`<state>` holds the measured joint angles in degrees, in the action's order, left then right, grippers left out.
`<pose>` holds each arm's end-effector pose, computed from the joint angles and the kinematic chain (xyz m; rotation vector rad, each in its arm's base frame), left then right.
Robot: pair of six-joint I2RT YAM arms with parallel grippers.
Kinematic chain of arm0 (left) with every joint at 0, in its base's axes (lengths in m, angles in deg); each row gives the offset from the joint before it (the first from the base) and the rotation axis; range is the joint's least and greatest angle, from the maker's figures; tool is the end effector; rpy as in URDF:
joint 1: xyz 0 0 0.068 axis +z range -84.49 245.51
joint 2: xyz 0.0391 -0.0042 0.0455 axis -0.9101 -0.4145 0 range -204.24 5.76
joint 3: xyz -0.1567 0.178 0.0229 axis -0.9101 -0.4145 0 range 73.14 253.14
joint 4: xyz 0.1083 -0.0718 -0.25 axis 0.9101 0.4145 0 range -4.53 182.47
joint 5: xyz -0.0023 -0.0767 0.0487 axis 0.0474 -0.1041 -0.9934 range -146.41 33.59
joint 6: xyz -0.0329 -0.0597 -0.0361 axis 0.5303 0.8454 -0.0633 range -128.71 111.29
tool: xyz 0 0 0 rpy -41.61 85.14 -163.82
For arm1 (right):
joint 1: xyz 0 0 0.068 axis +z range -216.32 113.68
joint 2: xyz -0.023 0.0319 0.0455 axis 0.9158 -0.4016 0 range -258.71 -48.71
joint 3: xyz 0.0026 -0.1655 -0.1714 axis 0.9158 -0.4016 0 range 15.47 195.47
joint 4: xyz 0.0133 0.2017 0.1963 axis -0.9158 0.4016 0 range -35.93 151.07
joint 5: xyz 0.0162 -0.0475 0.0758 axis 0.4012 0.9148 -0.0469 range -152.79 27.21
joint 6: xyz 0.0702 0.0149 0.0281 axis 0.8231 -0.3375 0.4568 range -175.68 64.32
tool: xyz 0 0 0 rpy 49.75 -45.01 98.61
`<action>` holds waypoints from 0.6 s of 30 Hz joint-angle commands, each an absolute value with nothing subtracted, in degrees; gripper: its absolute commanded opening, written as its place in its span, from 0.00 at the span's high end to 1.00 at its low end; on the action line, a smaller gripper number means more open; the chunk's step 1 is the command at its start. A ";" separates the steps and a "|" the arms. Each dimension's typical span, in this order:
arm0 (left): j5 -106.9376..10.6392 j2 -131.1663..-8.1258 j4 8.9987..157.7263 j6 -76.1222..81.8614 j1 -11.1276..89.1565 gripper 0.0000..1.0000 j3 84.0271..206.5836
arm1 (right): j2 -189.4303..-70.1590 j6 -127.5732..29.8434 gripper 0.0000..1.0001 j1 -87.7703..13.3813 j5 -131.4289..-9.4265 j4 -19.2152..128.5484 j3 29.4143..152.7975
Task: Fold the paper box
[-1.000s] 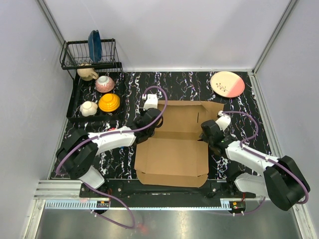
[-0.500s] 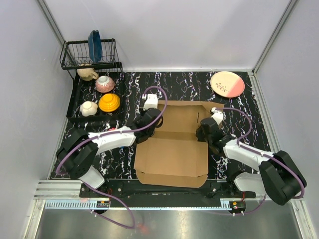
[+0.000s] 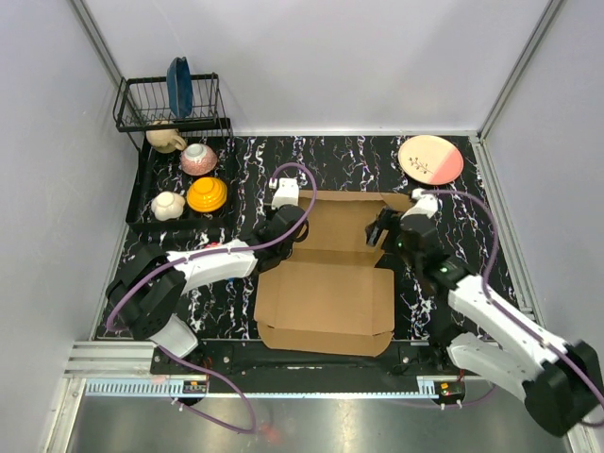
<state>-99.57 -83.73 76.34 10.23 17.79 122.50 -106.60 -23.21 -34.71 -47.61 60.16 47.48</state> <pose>0.2787 -0.2399 0.1529 0.0608 1.9552 0.0372 0.2485 0.1328 0.1717 0.1729 2.1241 0.3854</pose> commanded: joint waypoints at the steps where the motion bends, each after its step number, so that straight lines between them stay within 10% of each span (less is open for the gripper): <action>1: -97.46 -84.94 78.79 10.36 17.53 1.00 121.48 | -97.50 -29.92 0.17 -34.59 -39.86 69.88 57.11; 11: -97.11 -83.27 78.96 11.33 17.53 1.00 120.33 | -101.18 -26.07 0.41 -41.34 -26.12 75.87 57.31; 18: -97.10 -82.57 79.40 10.80 17.26 1.00 120.60 | -106.53 -22.55 0.34 -45.74 -28.51 67.08 52.57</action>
